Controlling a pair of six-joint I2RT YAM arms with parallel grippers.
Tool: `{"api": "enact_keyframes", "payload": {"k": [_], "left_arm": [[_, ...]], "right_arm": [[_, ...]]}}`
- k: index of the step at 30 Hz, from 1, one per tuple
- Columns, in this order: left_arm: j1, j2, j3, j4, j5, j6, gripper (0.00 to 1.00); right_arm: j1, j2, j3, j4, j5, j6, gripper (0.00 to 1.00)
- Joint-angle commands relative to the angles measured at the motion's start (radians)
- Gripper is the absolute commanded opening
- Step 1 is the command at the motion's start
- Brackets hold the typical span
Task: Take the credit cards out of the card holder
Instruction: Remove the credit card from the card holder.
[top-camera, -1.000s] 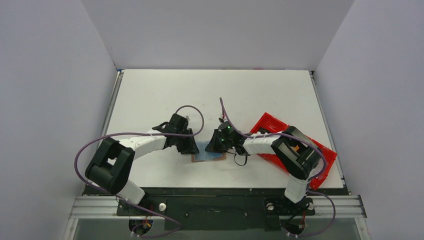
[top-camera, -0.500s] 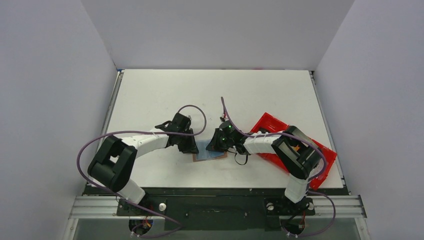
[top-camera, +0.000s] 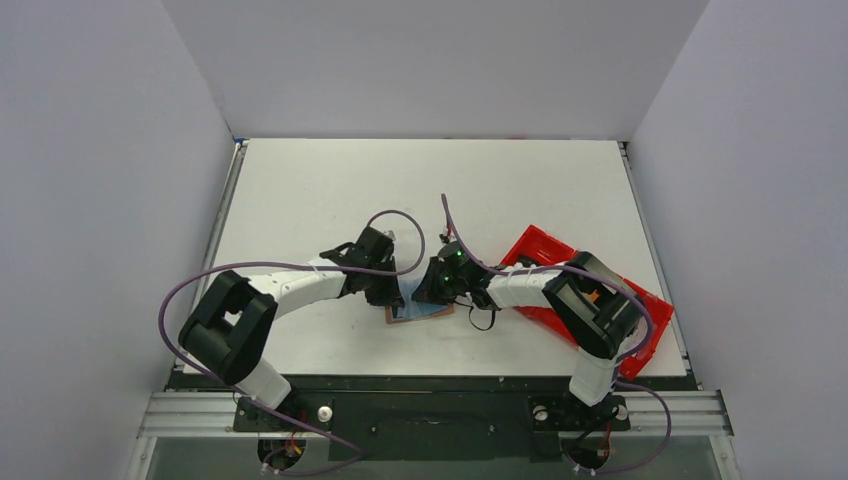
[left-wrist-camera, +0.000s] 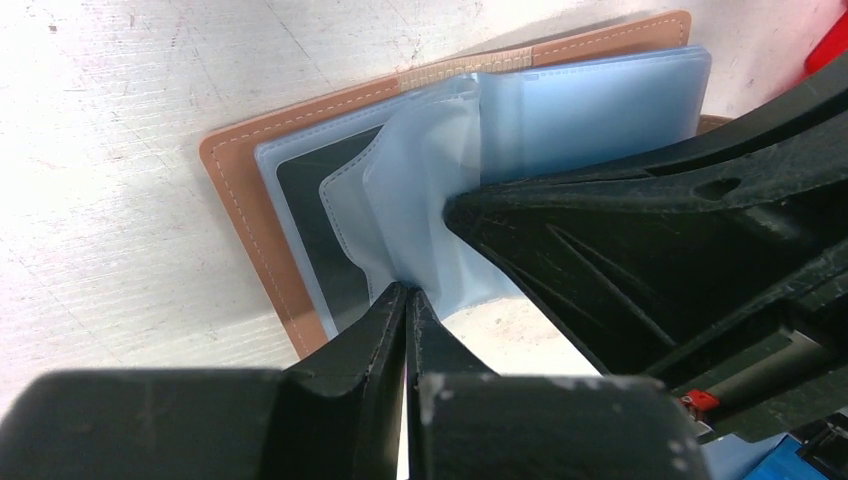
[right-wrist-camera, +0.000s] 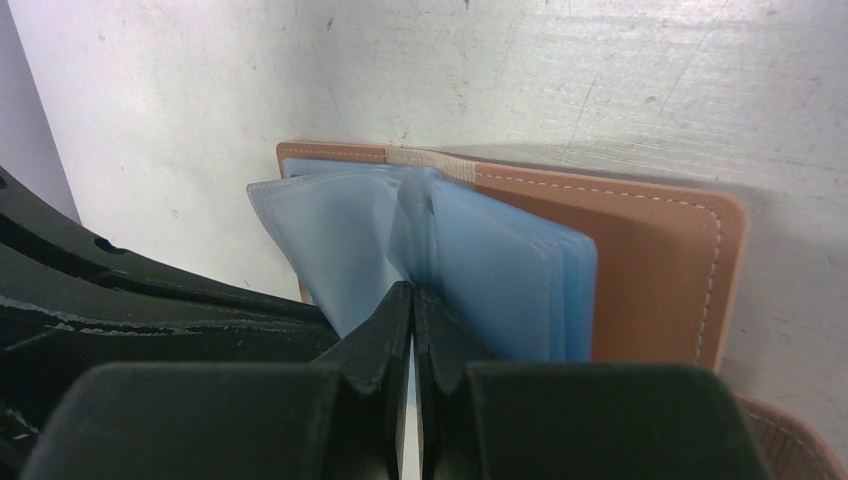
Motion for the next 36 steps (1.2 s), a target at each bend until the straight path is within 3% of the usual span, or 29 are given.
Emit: {"api": "enact_keyframes", "payload": {"k": [1, 6, 11, 17, 24, 28, 36], "left_arm": [[-0.006, 0.014, 0.029, 0.024, -0.026, -0.002, 0.0], [-0.005, 0.026, 0.026, 0.009, -0.06, -0.017, 0.0], [-0.004, 0.061, 0.009, 0.014, -0.076, -0.032, 0.0], [-0.004, 0.079, 0.0, 0.033, -0.063, -0.043, 0.0], [-0.004, 0.084, 0.008, 0.037, -0.052, -0.04, 0.0], [-0.004, 0.086, 0.011, 0.046, -0.039, -0.042, 0.0], [-0.006, 0.084, 0.022, 0.044, -0.034, -0.042, 0.0]], "right_arm": [[0.035, 0.029, -0.009, -0.068, 0.009, -0.015, 0.0], [0.034, -0.011, 0.012, -0.105, 0.016, -0.022, 0.0], [0.034, -0.068, 0.056, -0.166, 0.033, -0.033, 0.24], [0.042, -0.135, 0.108, -0.286, 0.104, -0.05, 0.37], [0.071, -0.21, 0.15, -0.474, 0.295, -0.085, 0.43], [0.07, -0.231, 0.132, -0.56, 0.406, -0.096, 0.41], [0.053, -0.219, 0.056, -0.571, 0.467, -0.105, 0.37]]}}
